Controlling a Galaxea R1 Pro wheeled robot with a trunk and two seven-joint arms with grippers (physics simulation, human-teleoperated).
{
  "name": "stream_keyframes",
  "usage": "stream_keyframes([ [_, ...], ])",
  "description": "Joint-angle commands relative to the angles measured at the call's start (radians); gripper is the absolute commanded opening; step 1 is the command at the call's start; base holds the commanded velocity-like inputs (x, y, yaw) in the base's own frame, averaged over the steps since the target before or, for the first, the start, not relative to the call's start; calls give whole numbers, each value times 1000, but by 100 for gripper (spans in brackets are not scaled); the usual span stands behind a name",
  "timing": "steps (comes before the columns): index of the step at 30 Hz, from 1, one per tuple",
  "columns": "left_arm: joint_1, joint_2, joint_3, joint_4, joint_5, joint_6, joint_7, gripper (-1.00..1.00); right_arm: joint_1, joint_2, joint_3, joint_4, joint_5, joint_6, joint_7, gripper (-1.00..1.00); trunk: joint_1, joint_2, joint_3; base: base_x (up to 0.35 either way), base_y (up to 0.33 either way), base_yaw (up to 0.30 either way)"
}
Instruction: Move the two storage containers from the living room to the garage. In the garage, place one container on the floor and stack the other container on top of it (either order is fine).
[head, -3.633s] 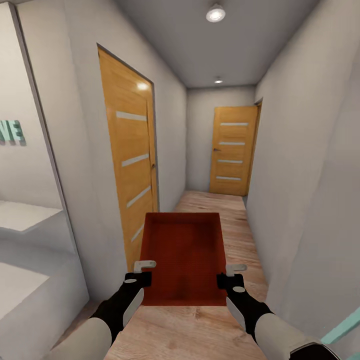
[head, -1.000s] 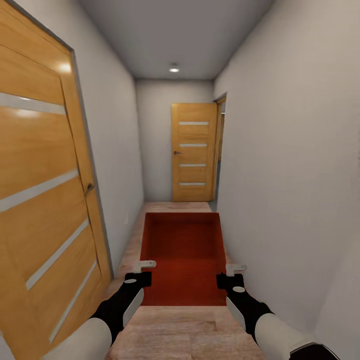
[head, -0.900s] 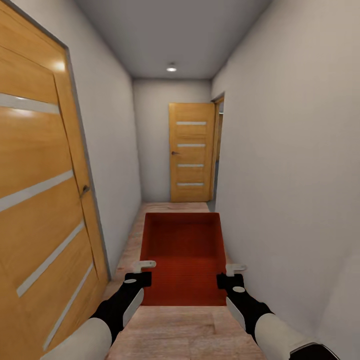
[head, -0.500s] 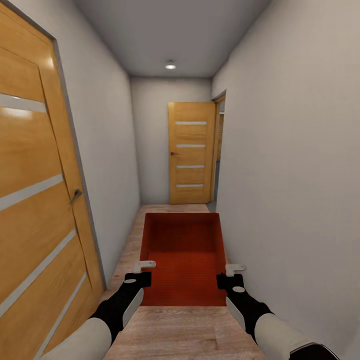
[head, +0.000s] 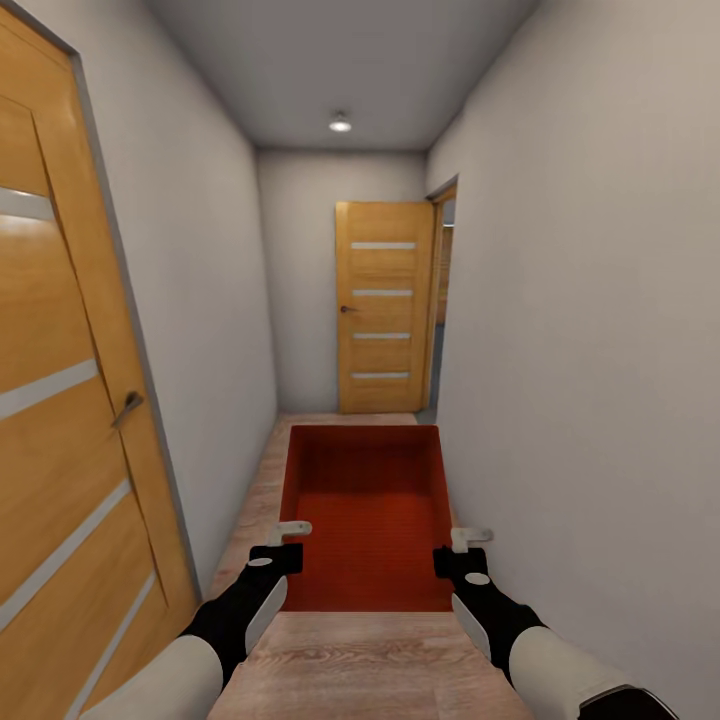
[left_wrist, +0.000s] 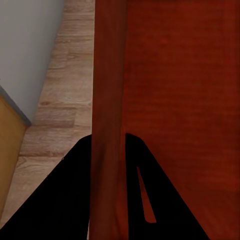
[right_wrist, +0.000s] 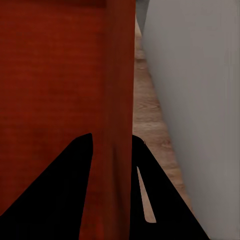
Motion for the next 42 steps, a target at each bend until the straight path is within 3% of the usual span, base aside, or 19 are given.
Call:
stream_keyframes([
  [1, -1, 0, 11, -20, 45, -36, 14, -100, 0, 17, -18, 2, -16, -6, -1, -100, 1, -1, -2, 323, 0, 0],
  [42, -1, 0, 11, -18, 45, -36, 16, -100, 0, 17, -17, 3, -16, -6, -1, -100, 1, -1, -2, 323, 29, 0],
])
